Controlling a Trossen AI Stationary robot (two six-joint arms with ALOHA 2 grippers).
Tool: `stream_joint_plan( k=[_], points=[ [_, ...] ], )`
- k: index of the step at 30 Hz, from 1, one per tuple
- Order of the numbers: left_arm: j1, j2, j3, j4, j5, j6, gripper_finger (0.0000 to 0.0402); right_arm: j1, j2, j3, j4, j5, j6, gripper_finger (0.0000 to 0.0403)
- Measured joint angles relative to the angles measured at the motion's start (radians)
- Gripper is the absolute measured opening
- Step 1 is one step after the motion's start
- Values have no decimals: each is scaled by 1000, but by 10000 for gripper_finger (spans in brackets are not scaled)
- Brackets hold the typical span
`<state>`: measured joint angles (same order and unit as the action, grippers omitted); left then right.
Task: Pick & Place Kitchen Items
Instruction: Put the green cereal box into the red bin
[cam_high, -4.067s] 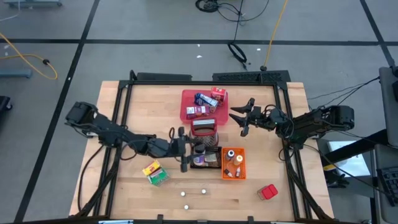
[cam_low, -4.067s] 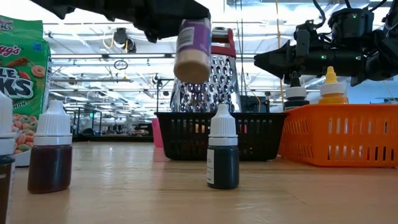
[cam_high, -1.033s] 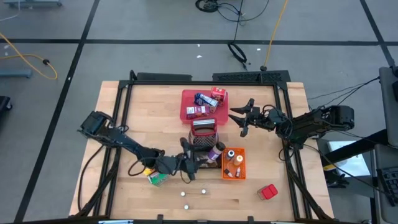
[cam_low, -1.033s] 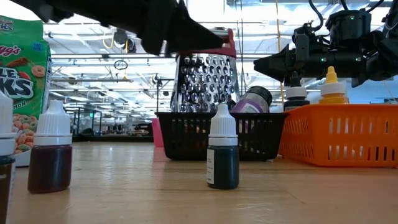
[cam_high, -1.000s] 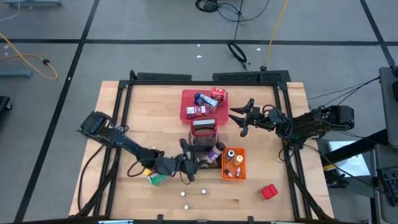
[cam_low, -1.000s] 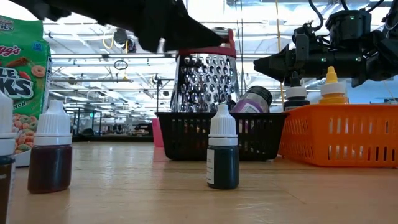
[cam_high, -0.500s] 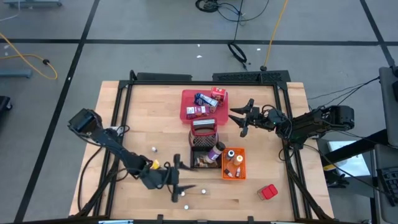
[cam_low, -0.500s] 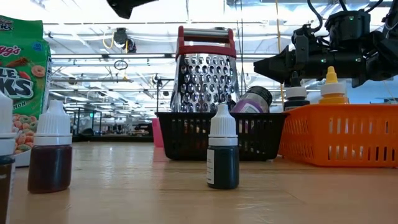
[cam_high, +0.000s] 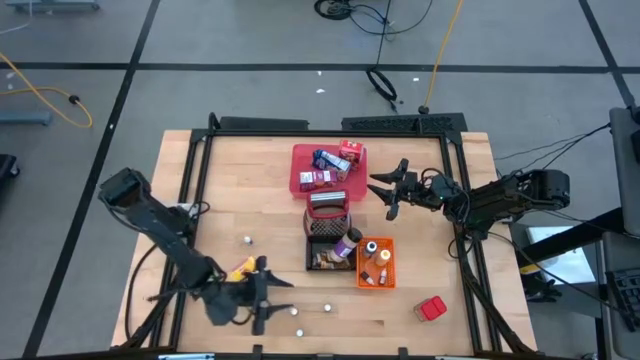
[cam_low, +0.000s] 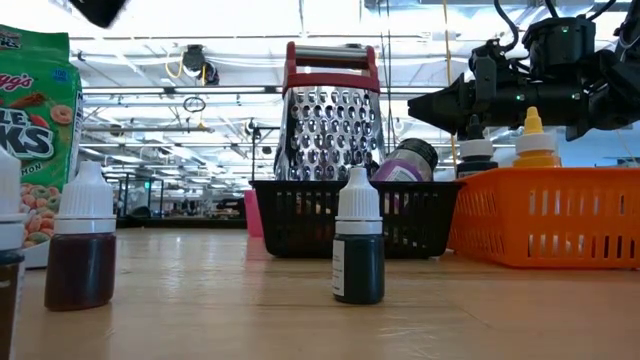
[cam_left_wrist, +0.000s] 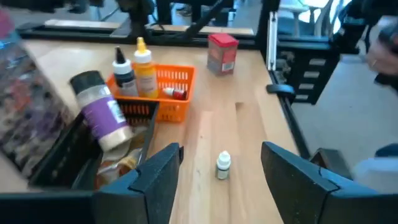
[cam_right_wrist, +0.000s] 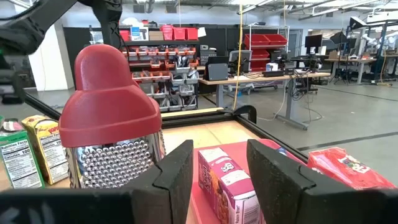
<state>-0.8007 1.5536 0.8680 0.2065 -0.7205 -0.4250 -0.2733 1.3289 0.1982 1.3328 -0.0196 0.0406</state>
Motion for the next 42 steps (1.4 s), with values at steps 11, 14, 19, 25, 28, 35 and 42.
stream_joint_plan(
  k=[11, 14, 19, 25, 28, 35, 42],
  points=[
    [-66, -114, 1, -386, -13, -356, 200, 0, 0, 0, 0, 0, 0, 141],
    [-71, -132, 1, -432, -5, -368, 195, 0, 0, 0, 0, 0, 0, 141],
    [-72, -141, 1, -477, 5, -364, 191, 0, 0, 0, -6, 0, 0, 141],
    [-50, -141, 1, -519, -5, -345, 191, 0, 0, 0, -20, 0, 0, 141],
    [-39, -141, 1, -533, -4, -335, 191, 0, 0, 0, -32, 1, 0, 141],
    [-16, -141, 1, -555, -4, -335, 191, 0, 0, 0, -31, 1, 0, 141],
    [-17, -141, 1, -586, 116, -440, 191, 0, 0, 0, -45, 1, 0, 141]
  ],
)
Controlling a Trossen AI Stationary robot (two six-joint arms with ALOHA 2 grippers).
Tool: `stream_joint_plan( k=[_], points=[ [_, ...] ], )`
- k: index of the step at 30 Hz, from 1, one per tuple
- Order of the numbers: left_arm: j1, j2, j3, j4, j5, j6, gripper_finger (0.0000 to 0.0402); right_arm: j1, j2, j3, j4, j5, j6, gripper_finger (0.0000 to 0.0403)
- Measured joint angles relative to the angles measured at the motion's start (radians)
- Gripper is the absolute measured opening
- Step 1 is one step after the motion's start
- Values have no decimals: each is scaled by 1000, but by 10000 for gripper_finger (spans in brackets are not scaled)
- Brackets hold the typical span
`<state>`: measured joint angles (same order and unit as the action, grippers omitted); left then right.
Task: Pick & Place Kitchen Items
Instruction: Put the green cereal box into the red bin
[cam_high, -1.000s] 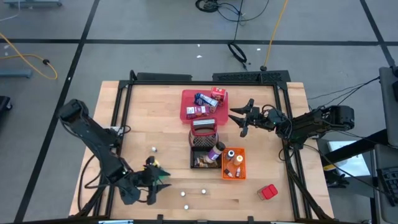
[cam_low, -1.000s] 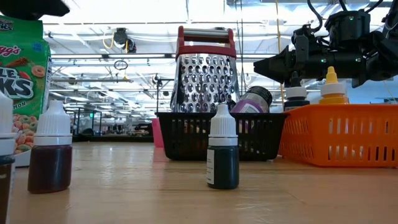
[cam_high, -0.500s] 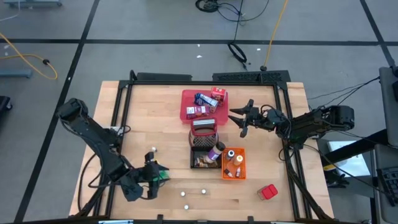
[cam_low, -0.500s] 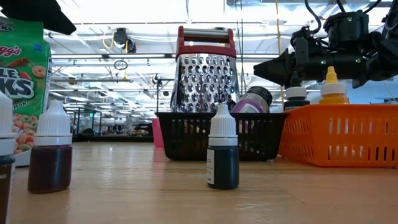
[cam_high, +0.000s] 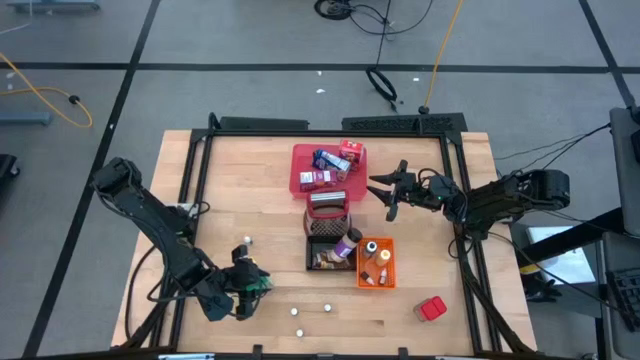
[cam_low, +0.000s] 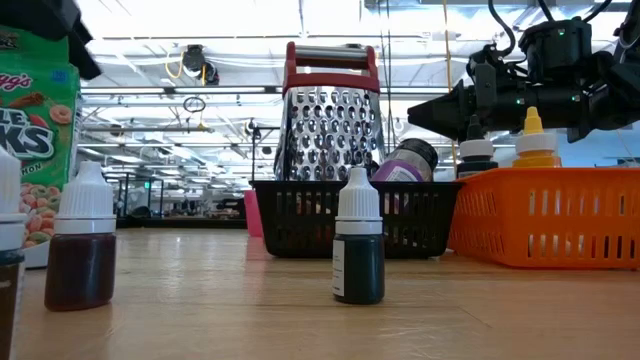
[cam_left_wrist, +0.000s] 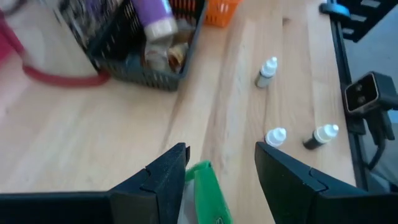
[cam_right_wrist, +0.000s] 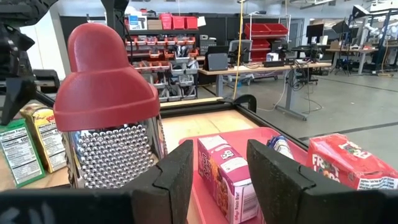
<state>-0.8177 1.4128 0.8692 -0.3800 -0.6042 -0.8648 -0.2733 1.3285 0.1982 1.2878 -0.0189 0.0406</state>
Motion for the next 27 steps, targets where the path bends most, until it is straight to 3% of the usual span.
stream_joint_plan(
  k=[4, 12, 16, 22, 27],
  points=[
    [-1, 0, 0, -27, 13, -75, 191, 0, 0, 0, 1, 0, 0, 141],
    [-1, 0, 0, -34, 17, -82, 185, 0, 0, 0, 1, 0, 0, 141],
    [-1, 0, 0, -35, 21, -82, 139, 0, 0, 0, 1, 0, 0, 141],
    [-1, 0, 0, -38, 40, -73, 21, 0, 0, 0, 1, 0, 0, 141],
    [1, 0, 0, -32, 43, -52, 4, 0, 0, 0, 1, 0, 0, 141]
  ],
)
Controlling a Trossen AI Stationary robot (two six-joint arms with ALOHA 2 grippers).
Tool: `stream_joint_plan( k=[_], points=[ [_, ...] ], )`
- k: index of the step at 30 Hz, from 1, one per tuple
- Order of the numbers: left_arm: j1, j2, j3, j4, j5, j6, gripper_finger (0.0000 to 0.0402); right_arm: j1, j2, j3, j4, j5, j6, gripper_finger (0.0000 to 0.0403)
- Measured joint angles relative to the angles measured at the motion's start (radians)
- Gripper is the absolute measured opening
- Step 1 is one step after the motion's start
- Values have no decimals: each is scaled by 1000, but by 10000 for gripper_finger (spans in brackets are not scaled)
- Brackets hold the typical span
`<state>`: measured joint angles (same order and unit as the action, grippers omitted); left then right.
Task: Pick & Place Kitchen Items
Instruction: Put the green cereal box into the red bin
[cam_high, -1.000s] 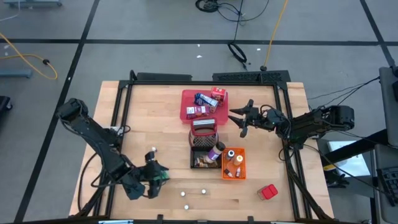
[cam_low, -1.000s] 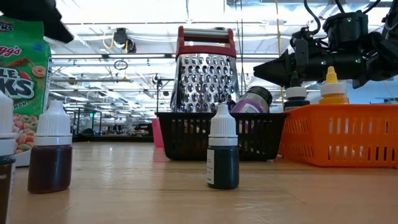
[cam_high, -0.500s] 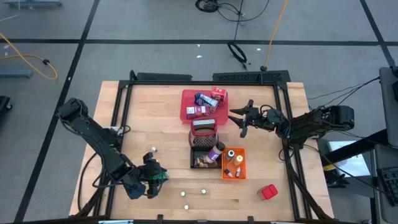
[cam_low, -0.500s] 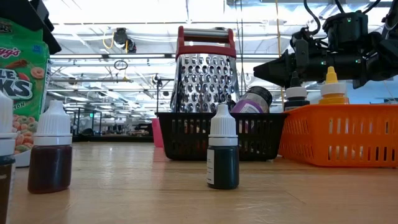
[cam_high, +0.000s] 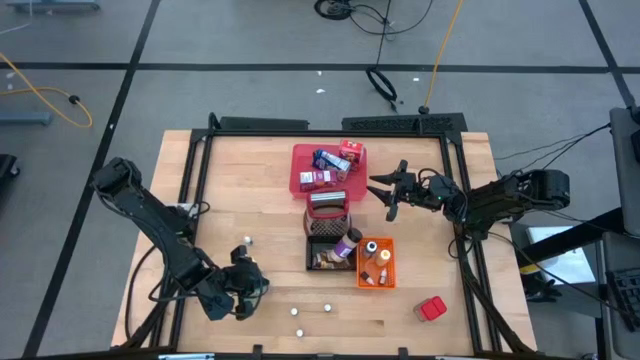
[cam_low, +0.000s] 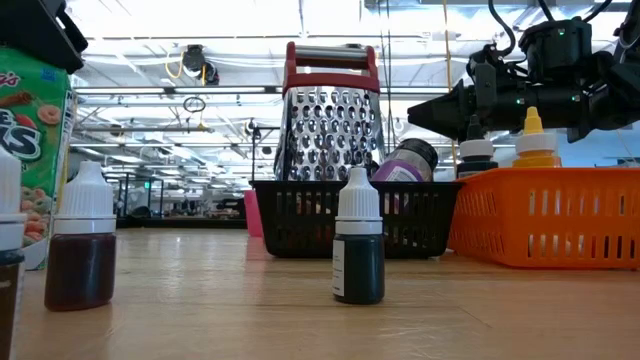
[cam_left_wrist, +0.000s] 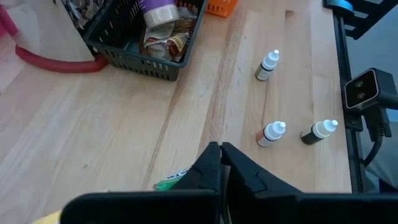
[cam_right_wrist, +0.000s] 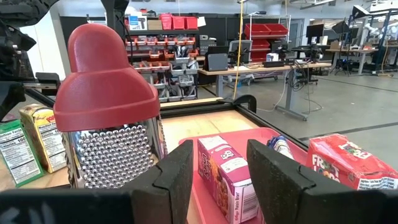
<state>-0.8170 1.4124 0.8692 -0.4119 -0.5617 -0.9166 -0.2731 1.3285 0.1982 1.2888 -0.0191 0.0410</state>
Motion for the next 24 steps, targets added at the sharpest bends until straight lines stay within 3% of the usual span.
stream_joint_plan(
  k=[10, 24],
  points=[
    [64, -30, 0, 56, 1, 92, 0, 0, 0, 0, 0, 0, 0, 141],
    [218, -255, 0, 70, 7, 390, 0, 0, 0, 0, 0, 0, 0, 141]
  ],
)
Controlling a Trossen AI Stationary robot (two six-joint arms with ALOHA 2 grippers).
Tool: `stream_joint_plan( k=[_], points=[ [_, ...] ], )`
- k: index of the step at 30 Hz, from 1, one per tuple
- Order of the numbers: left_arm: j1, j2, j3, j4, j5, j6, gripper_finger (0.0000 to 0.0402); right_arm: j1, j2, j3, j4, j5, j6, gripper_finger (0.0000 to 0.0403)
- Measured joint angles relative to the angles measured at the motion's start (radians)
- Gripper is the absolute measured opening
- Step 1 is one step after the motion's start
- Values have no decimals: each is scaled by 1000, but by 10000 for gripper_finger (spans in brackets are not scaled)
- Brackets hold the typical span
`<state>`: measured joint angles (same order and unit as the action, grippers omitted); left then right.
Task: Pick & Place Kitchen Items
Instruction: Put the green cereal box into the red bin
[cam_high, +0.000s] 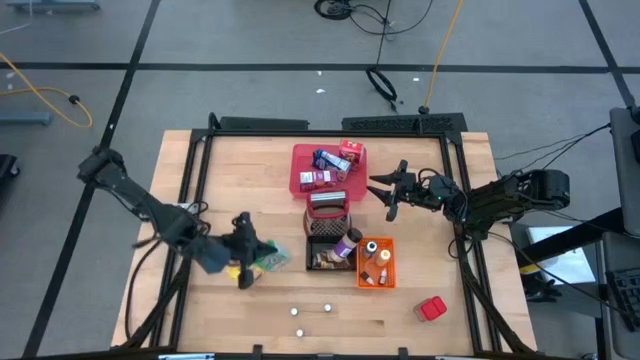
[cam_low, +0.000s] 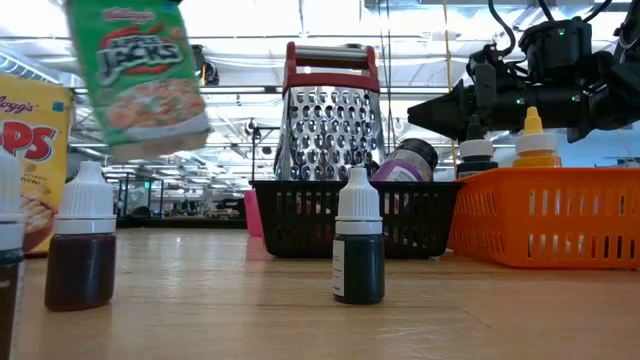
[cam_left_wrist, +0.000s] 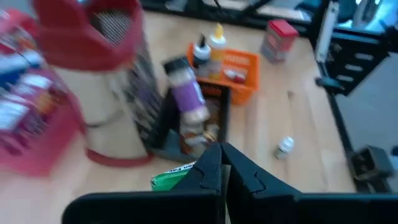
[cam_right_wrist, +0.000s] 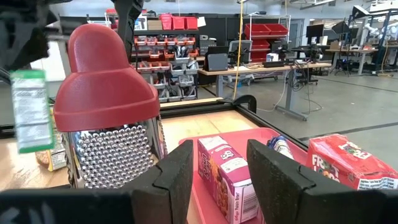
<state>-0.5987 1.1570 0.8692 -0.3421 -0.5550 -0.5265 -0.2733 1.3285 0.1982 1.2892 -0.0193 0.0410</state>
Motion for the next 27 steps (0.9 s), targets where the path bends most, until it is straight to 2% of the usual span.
stream_joint_plan(
  k=[8, 19, 24, 27],
  points=[
    [172, -62, 0, -41, 5, 163, 0, 0, 0, 0, 0, 0, 0, 141],
    [491, -66, 0, -81, 8, 323, 0, 0, 0, 0, 0, 0, 0, 141],
    [639, -66, 0, -42, 18, 418, 0, 0, 0, 0, 0, 0, 0, 141],
    [723, -66, 0, 30, 68, 485, 0, 0, 0, 0, 0, 0, 0, 141]
  ],
)
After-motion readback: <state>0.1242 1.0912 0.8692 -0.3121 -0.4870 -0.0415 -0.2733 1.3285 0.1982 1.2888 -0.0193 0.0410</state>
